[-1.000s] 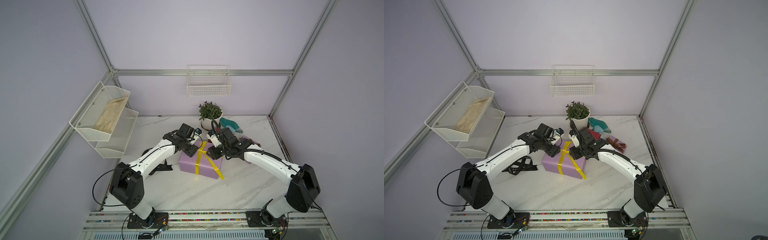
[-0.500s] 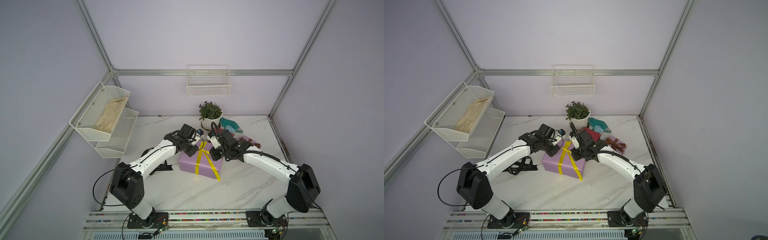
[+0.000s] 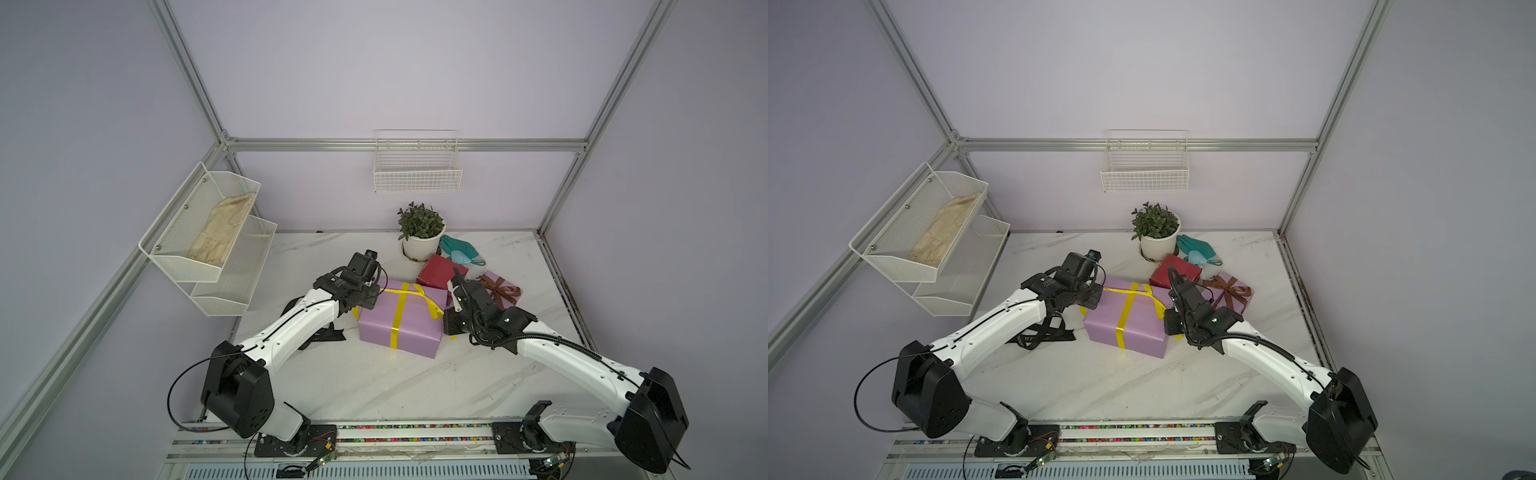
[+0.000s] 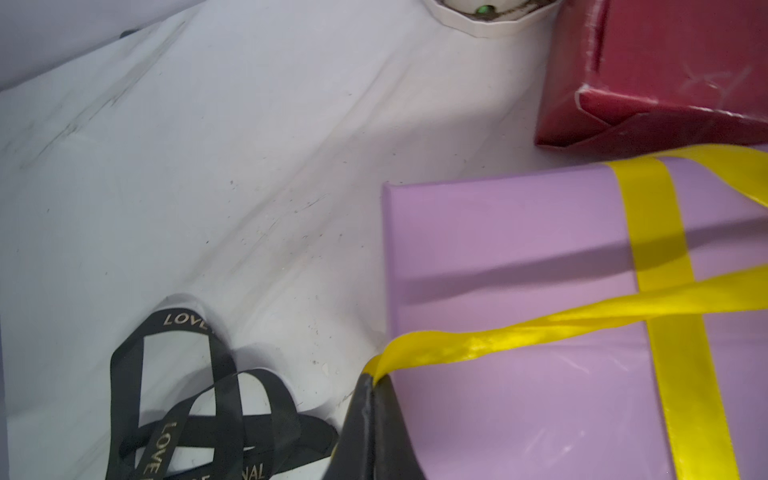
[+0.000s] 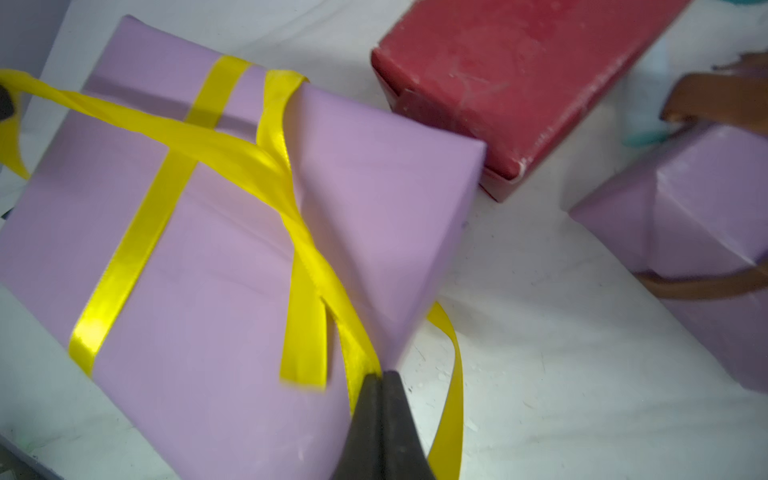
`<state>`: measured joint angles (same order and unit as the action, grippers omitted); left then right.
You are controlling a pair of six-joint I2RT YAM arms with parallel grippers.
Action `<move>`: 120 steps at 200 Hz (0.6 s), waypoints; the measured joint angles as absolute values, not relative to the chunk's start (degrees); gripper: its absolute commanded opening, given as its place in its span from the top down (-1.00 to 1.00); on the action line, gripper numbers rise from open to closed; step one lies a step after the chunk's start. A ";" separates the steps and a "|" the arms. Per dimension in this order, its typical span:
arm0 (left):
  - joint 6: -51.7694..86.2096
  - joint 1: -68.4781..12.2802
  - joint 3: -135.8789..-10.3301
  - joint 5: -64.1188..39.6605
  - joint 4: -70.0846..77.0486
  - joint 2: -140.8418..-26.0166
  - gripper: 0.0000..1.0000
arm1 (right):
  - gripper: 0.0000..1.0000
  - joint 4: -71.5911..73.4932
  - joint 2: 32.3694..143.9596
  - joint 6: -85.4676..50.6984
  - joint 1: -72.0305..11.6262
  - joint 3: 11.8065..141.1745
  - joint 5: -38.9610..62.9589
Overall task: Untie the ribbon bows on the gift boxes
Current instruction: Untie the ribbon from the gift box.
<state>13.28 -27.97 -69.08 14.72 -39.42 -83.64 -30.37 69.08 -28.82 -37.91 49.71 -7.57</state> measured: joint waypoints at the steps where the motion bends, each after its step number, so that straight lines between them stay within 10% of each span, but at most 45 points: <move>1: 13.43 -27.79 -68.95 14.74 -39.38 -83.53 1.00 | 1.00 -30.41 68.88 -28.97 -37.91 49.52 -7.75; 84: 24.16 -12.23 -59.68 7.66 -33.61 -78.41 0.88 | 1.00 -35.22 49.41 -45.74 -35.59 35.44 -17.45; 103: 25.87 -10.79 -59.33 6.20 -32.71 -79.72 0.93 | -0.18 -35.75 51.11 -46.89 -35.07 35.35 -17.74; 120: 27.75 -8.54 -58.41 4.56 -31.66 -80.97 0.90 | -0.62 -36.25 54.26 -46.61 -35.03 36.40 -17.63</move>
